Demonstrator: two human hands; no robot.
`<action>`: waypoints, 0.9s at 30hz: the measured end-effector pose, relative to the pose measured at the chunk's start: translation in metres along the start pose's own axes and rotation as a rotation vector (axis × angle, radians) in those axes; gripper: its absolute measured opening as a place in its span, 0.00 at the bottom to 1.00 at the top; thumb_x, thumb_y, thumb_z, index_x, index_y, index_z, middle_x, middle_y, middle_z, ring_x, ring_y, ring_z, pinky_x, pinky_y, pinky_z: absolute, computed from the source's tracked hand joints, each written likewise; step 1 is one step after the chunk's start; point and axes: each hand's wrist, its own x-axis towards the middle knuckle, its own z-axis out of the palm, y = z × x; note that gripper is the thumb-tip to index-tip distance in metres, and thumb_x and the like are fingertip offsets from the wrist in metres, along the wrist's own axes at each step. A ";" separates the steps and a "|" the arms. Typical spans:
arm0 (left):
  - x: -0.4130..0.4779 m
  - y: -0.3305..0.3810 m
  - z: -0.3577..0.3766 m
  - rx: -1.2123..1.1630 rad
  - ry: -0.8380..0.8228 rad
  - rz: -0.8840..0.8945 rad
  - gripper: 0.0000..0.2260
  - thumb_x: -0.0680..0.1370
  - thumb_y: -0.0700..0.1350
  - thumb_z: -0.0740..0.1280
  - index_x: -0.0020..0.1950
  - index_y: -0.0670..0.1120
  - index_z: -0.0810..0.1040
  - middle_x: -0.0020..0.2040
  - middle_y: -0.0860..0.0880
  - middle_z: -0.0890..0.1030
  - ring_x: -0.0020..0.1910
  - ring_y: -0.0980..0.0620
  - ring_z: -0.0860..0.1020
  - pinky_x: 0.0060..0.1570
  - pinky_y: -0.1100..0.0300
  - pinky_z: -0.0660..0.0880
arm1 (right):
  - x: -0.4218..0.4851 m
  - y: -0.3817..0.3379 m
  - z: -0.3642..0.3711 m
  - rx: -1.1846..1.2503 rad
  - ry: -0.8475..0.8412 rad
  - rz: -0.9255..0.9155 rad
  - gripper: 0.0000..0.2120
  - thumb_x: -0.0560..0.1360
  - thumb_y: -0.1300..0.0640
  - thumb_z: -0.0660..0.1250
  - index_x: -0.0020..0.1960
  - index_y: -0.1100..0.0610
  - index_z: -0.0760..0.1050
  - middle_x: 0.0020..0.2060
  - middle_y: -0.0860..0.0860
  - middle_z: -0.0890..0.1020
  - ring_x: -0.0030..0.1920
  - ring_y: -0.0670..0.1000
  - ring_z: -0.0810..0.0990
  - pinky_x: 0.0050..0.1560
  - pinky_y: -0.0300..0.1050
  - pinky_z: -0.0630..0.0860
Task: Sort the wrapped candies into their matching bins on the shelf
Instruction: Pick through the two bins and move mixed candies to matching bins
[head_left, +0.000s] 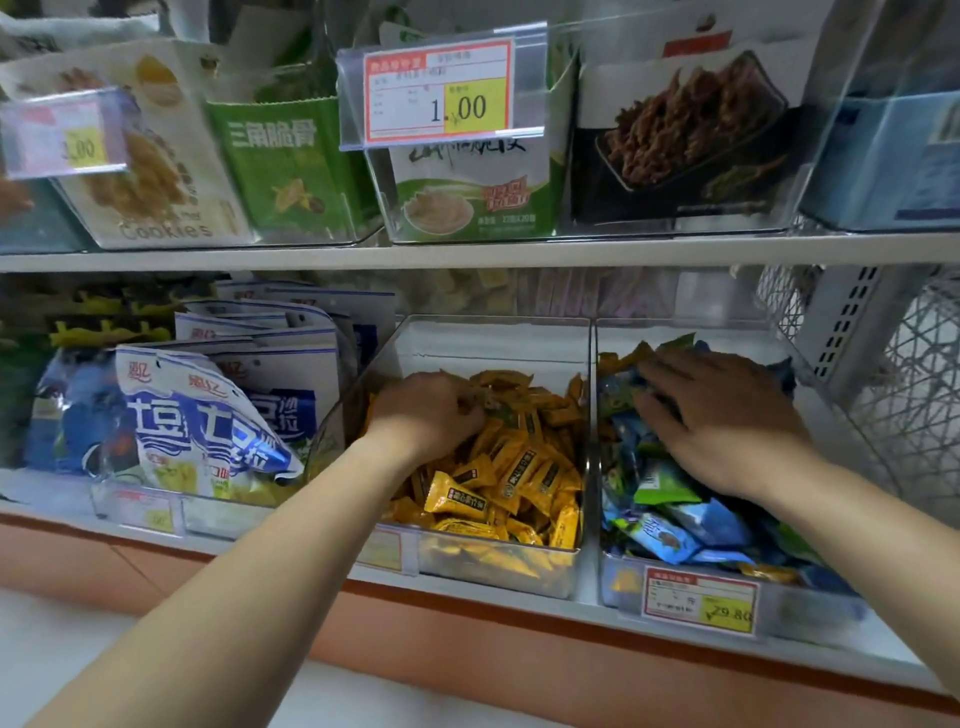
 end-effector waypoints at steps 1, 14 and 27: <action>0.005 0.001 0.000 0.008 -0.015 -0.004 0.12 0.77 0.60 0.64 0.53 0.57 0.82 0.50 0.53 0.83 0.45 0.52 0.79 0.40 0.57 0.76 | 0.002 0.000 0.000 -0.003 -0.048 0.000 0.30 0.79 0.36 0.44 0.77 0.46 0.62 0.78 0.46 0.61 0.77 0.51 0.58 0.76 0.52 0.52; 0.030 0.017 0.010 -0.377 -0.291 -0.044 0.13 0.74 0.58 0.72 0.56 0.64 0.76 0.64 0.52 0.78 0.56 0.52 0.75 0.54 0.56 0.75 | 0.007 -0.033 -0.016 0.170 0.188 -0.110 0.21 0.78 0.42 0.55 0.65 0.49 0.75 0.65 0.48 0.74 0.67 0.54 0.67 0.67 0.53 0.65; 0.010 0.015 -0.018 -0.449 0.113 -0.123 0.05 0.75 0.50 0.73 0.43 0.60 0.80 0.46 0.59 0.79 0.48 0.55 0.79 0.46 0.59 0.75 | 0.007 -0.047 -0.009 0.270 0.174 -0.134 0.13 0.79 0.46 0.62 0.61 0.47 0.76 0.61 0.45 0.75 0.61 0.50 0.71 0.59 0.47 0.69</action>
